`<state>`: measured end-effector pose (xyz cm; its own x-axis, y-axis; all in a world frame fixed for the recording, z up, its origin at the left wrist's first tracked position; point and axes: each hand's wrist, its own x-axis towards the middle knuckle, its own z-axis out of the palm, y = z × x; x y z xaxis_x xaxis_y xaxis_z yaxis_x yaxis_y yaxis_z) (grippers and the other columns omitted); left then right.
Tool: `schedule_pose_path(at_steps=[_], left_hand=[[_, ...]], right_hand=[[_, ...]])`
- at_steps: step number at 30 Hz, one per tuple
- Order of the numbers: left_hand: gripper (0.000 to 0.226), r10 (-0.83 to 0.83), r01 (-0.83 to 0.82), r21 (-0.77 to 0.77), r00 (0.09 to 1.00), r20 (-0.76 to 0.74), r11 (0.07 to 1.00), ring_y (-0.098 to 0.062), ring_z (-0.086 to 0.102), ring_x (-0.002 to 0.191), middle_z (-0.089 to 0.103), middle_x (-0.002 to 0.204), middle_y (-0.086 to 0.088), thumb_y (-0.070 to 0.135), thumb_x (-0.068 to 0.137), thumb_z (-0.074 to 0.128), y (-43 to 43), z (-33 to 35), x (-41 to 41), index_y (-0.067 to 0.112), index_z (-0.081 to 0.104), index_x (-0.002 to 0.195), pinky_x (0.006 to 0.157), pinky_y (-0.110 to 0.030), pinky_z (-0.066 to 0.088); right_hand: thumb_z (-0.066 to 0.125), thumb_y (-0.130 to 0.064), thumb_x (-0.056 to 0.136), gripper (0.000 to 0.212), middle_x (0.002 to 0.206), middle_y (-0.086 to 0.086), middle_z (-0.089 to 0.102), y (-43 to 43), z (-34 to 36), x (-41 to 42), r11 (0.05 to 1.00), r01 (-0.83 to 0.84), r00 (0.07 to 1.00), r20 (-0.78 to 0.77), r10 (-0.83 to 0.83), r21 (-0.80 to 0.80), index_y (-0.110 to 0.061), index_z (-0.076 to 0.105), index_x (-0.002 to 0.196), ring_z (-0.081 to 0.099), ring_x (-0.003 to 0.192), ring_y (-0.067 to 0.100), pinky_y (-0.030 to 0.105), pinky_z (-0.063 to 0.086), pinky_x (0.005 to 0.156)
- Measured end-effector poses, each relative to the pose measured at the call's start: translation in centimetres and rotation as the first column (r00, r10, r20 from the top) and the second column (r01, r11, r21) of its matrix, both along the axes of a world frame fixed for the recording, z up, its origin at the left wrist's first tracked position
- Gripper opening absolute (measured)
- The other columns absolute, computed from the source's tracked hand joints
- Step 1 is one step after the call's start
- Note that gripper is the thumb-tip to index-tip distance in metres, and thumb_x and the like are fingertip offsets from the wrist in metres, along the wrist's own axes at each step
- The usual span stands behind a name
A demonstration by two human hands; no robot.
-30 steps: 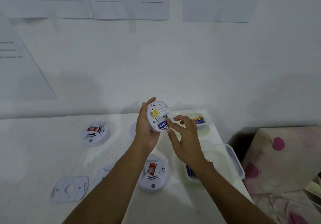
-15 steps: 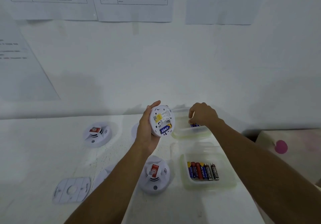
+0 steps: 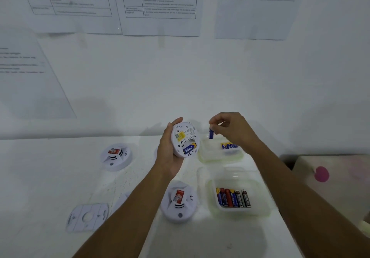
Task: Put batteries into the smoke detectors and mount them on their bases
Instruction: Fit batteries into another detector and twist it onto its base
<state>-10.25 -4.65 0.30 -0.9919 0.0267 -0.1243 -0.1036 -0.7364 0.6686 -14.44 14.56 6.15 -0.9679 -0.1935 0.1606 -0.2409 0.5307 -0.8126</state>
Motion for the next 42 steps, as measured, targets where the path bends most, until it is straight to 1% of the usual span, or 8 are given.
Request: schedule_pose_path(at_steps=[9,14,17,21,26,31,38,42], left_hand=[[0.036,-0.011,0.01,-0.067,1.0,-0.015,0.998,-0.025,0.062,0.097,0.068,0.108,-0.006,0.044,0.103,0.035,1.7,0.8,3.0,0.027,0.061,0.121,0.088,-0.043,0.05],[0.035,-0.006,0.005,-0.1,1.0,-0.007,0.995,-0.026,0.06,0.095,0.065,0.11,-0.008,0.045,0.101,0.039,2.4,0.8,5.8,0.028,0.063,0.12,0.081,-0.041,0.048],[0.033,0.022,-0.023,-0.07,1.0,-0.013,0.997,-0.028,0.06,0.096,0.067,0.11,-0.008,0.043,0.095,0.048,2.8,0.6,7.6,0.027,0.064,0.119,0.08,-0.041,0.049],[0.038,0.029,-0.029,-0.041,1.0,-0.006,0.999,-0.028,0.062,0.101,0.067,0.117,-0.008,0.044,0.099,0.042,3.0,0.4,9.8,0.026,0.062,0.126,0.086,-0.044,0.049],[0.039,0.025,-0.025,-0.045,1.0,-0.016,0.999,-0.029,0.064,0.104,0.068,0.12,-0.011,0.043,0.099,0.042,1.5,1.0,12.1,0.024,0.064,0.124,0.097,-0.048,0.047],[0.038,0.037,-0.038,-0.072,0.999,-0.015,0.997,-0.03,0.064,0.107,0.066,0.124,-0.013,0.043,0.099,0.041,-2.8,1.2,13.6,0.024,0.065,0.123,0.095,-0.046,0.051],[0.037,0.124,-0.125,-0.104,0.992,-0.019,0.987,-0.031,0.061,0.112,0.066,0.123,-0.012,0.04,0.101,0.04,-14.4,0.4,15.6,0.022,0.065,0.122,0.097,-0.046,0.048],[0.036,0.156,-0.155,-0.119,0.988,-0.002,0.981,-0.03,0.063,0.109,0.07,0.117,-0.009,0.041,0.101,0.04,-21.1,-0.5,16.7,0.022,0.065,0.12,0.097,-0.045,0.048]], right_hand=[[0.072,-0.005,0.084,0.009,0.076,-0.002,0.073,-2.6,-1.2,8.8,0.973,-0.135,0.991,-0.034,0.13,-0.186,-0.01,0.069,0.09,0.07,0.067,0.005,0.016,0.047,0.055],[0.076,-0.006,0.081,0.012,0.094,-0.001,0.072,-3.2,-3.5,11.4,0.967,-0.121,0.988,-0.12,0.096,-0.223,-0.009,0.073,0.092,0.071,0.077,0.01,0.023,0.056,0.071],[0.085,-0.019,0.073,0.04,0.099,-0.008,0.063,-3.1,-3.5,12.6,0.962,-0.002,0.999,-0.033,-0.007,-0.272,-0.024,0.065,0.107,0.064,0.073,0.007,0.022,0.053,0.067],[0.09,-0.034,0.064,0.089,0.118,-0.006,0.046,-2.8,-4.0,13.8,0.971,0.08,0.995,0.081,-0.063,-0.226,-0.039,0.04,0.137,0.051,0.099,0.01,0.022,0.046,0.077],[0.091,-0.041,0.06,0.109,0.134,-0.005,0.04,-3.8,-4.1,14.9,0.97,0.034,0.99,0.142,0.001,-0.242,-0.042,0.025,0.147,0.046,0.12,0.015,0.036,0.048,0.098],[0.085,-0.041,0.07,0.094,0.127,-0.01,0.049,-7.4,-3.9,16.2,0.981,-0.021,0.999,0.038,0.028,-0.194,-0.035,0.031,0.146,0.052,0.109,0.008,0.027,0.048,0.085],[0.072,-0.028,0.085,0.033,0.095,-0.011,0.069,-15.7,-5.5,17.2,0.993,-0.057,0.995,-0.082,0.048,-0.108,-0.025,0.062,0.117,0.061,0.093,0.004,0.019,0.041,0.078],[0.073,-0.027,0.083,0.034,0.102,-0.01,0.069,-21.6,-7.8,17.9,0.968,-0.171,0.969,-0.146,0.199,0.183,-0.023,0.064,0.116,0.056,0.099,0.009,0.032,0.045,0.089]])
